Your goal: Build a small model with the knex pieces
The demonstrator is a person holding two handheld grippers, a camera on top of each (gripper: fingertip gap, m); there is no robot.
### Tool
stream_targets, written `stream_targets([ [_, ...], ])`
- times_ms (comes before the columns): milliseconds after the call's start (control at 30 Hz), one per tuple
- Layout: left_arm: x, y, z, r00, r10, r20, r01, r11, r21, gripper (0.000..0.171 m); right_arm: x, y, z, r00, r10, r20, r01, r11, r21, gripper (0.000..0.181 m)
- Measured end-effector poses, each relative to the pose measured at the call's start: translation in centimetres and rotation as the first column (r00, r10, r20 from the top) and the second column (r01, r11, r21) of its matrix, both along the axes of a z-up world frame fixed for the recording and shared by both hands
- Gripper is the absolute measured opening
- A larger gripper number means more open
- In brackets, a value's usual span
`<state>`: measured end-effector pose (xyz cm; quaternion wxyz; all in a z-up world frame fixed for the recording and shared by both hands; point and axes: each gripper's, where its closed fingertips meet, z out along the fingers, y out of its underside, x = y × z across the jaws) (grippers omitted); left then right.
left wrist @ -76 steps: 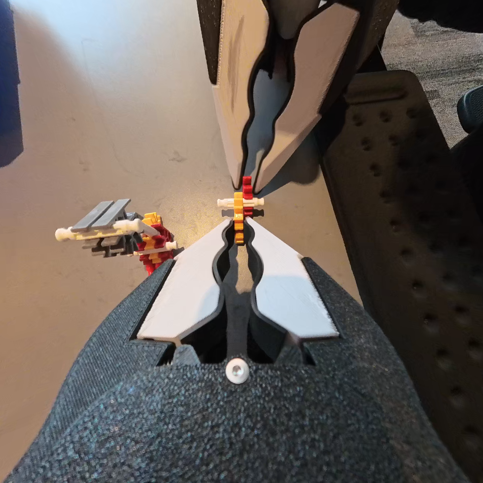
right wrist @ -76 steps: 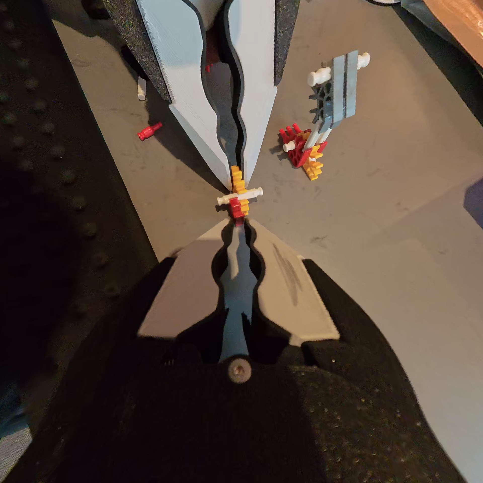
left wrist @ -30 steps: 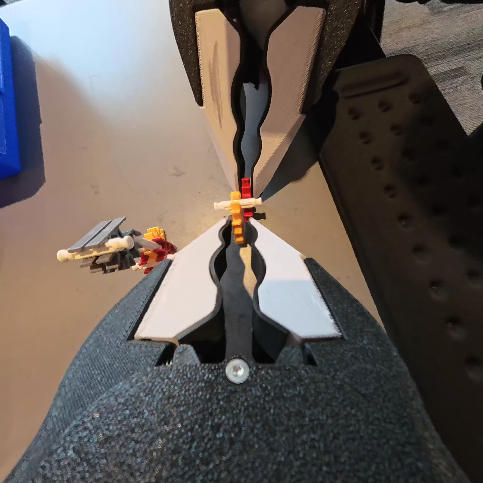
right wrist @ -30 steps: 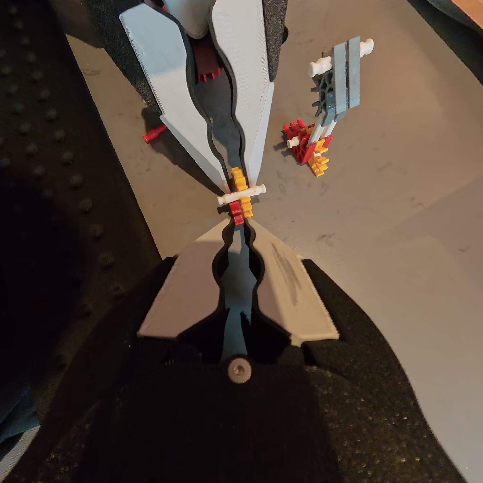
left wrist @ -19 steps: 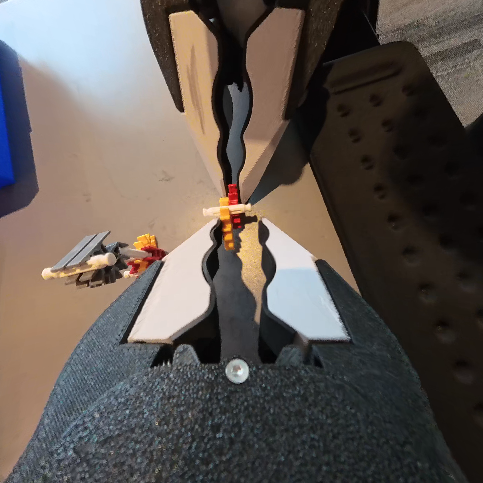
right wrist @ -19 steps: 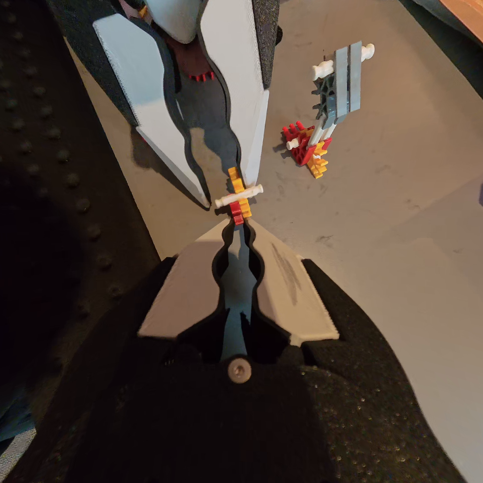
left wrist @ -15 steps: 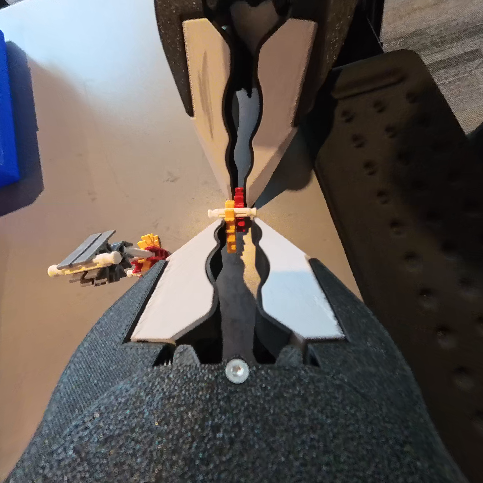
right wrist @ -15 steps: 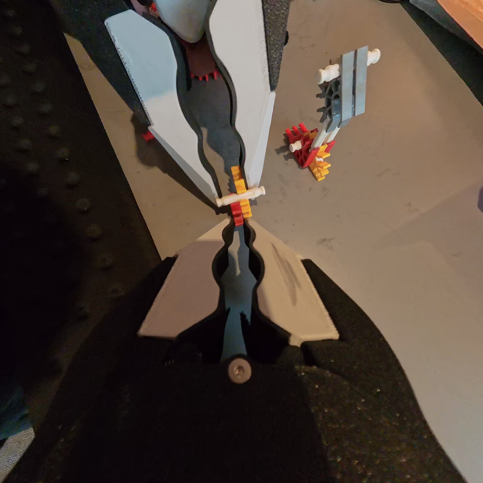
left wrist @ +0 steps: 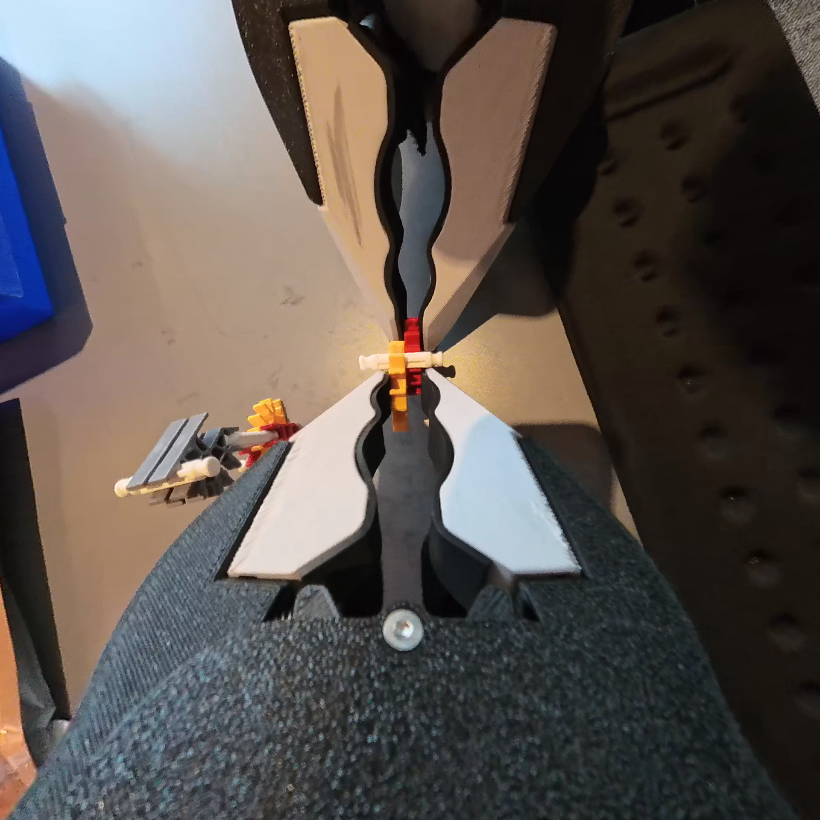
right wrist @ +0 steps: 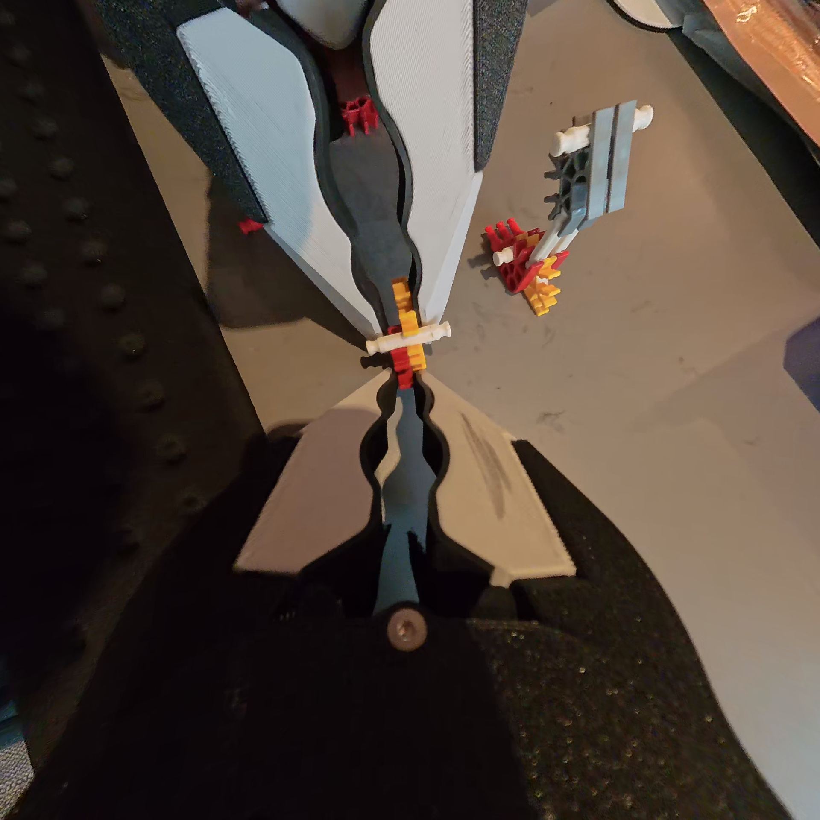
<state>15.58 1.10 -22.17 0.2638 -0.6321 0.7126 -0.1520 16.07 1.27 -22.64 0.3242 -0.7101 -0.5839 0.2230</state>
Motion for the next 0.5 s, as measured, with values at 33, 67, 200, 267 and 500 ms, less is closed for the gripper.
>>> stream_targets([
  [33, 0.0, 0.0, 0.0, 1.0, -0.003, 0.001, 0.003, 1.0, -0.003, 0.012, 0.0, 0.0, 0.0, 1.0, -0.001, 0.0, 0.001, 1.0, 0.0, 0.006],
  [67, 0.0, 0.0, 0.0, 1.0, -0.005, 0.001, 0.005, 1.0, -0.009, 0.012, 0.1, 0.0, 0.0, 1.0, -0.004, -0.001, 0.004, 1.0, -0.001, 0.007],
  [200, 0.3, 0.0, -0.1, 0.999, -0.026, -0.019, 0.026, 1.0, 0.012, 0.012, 0.7, 0.3, 0.5, 1.0, -0.027, -0.004, 0.028, 1.0, 0.015, 0.016],
  [267, 0.4, 0.0, 0.0, 0.999, -0.032, -0.042, 0.033, 0.999, 0.008, 0.012, 0.9, 0.3, 1.1, 1.0, -0.027, -0.016, 0.027, 0.999, 0.04, 0.021],
  [500, 0.6, 0.1, 0.0, 0.99, -0.069, -0.127, 0.068, 0.998, -0.011, 0.012, 0.7, 0.5, 2.0, 1.0, 0.008, -0.016, -0.006, 0.989, 0.145, 0.026],
])
